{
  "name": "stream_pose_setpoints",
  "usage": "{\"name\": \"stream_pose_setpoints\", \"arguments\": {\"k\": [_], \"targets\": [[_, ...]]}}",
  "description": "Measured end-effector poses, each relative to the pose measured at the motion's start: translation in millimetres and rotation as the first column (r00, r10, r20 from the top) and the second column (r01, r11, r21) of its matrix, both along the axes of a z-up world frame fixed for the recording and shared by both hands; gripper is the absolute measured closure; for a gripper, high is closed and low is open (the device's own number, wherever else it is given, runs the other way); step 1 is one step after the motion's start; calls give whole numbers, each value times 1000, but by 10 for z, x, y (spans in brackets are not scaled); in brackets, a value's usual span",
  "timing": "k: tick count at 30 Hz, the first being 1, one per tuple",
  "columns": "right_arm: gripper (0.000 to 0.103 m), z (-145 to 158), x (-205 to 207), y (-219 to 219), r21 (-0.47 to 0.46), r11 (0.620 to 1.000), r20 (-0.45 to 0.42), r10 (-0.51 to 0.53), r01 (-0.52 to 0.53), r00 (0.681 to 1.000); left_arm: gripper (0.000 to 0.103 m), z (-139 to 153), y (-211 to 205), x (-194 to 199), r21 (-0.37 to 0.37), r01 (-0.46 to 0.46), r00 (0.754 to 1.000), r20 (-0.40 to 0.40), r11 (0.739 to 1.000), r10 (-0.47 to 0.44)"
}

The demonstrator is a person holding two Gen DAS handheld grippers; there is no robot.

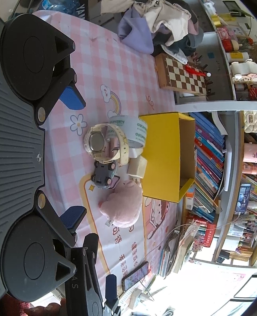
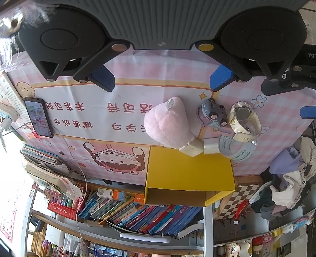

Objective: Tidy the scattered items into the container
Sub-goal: 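Move both tools toward the wristwatch and pink plush pig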

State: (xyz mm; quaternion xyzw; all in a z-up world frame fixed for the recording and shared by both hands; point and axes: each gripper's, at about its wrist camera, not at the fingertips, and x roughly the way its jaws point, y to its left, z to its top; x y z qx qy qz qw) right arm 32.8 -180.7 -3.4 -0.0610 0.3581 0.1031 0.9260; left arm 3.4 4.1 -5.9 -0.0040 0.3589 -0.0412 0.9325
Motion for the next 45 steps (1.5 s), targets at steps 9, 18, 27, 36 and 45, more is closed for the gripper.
{"name": "stream_pose_setpoints", "arguments": {"k": [9, 18, 27, 36, 45], "targets": [[0, 36, -15, 29, -16, 1000, 25, 16, -16, 1000, 0, -39, 111, -2, -68, -26, 1000, -9, 997, 26], [0, 19, 46, 9, 5, 1000, 5, 13, -13, 1000, 0, 1, 42, 24, -33, 14, 1000, 8, 999, -14], [0, 32, 42, 36, -10, 1000, 19, 0, 0, 1000, 0, 21, -12, 16, 33, 30, 999, 15, 999, -31], [0, 44, -3, 43, 3, 1000, 21, 4, -4, 1000, 0, 59, -66, -19, 37, 76, 996, 49, 996, -78], [0, 39, 38, 57, 15, 1000, 15, 26, -26, 1000, 0, 59, -107, -17, 84, 89, 994, 48, 992, -93]]}}
